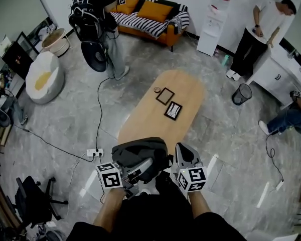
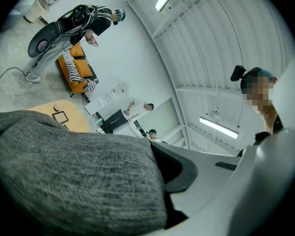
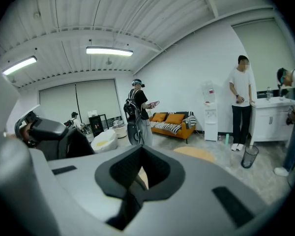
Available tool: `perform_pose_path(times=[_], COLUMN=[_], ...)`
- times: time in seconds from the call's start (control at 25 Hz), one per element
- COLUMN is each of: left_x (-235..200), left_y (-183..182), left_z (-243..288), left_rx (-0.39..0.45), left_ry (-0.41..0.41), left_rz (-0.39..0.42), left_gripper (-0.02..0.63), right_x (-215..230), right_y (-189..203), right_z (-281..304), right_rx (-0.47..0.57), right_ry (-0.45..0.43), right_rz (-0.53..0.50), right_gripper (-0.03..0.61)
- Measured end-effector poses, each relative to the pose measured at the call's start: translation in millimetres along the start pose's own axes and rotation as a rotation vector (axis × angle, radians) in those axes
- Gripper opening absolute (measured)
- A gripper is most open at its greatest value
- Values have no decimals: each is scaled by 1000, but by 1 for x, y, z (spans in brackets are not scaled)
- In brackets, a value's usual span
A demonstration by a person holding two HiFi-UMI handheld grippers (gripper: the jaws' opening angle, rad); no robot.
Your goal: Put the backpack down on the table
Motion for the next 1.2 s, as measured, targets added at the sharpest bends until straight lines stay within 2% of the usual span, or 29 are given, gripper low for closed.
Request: perform_pose_path(times=[0.32,0.6,1.04,1.2], left_x=[-17,-43,-106,-129], left_y=[-45,-94,-179,-205], left_z=[52,89,147,159], left_rx=[45,44,-51,-72], left_ry=[-31,-32,3,24], left_rz=[-5,21,91,115], left_gripper=[55,55,55,55], right_x=[51,79,109,106], right_y=[-24,-26,-40,-47], right_z=[31,40,50,62], right_rx=[-6,-16,-16,-19], right_ry=[-36,-8,151,205], right_rz=[9,38,67,77], right_gripper=[9,9,9,9])
Point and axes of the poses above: the fingertips, and each gripper's own axes: z forward along the fingers, x to its right, y out of its underside, the point moved 10 cm from there along -z, backward along the fingers, and after that the axes turned 5 degrees about -y, right-handed, at the moved point
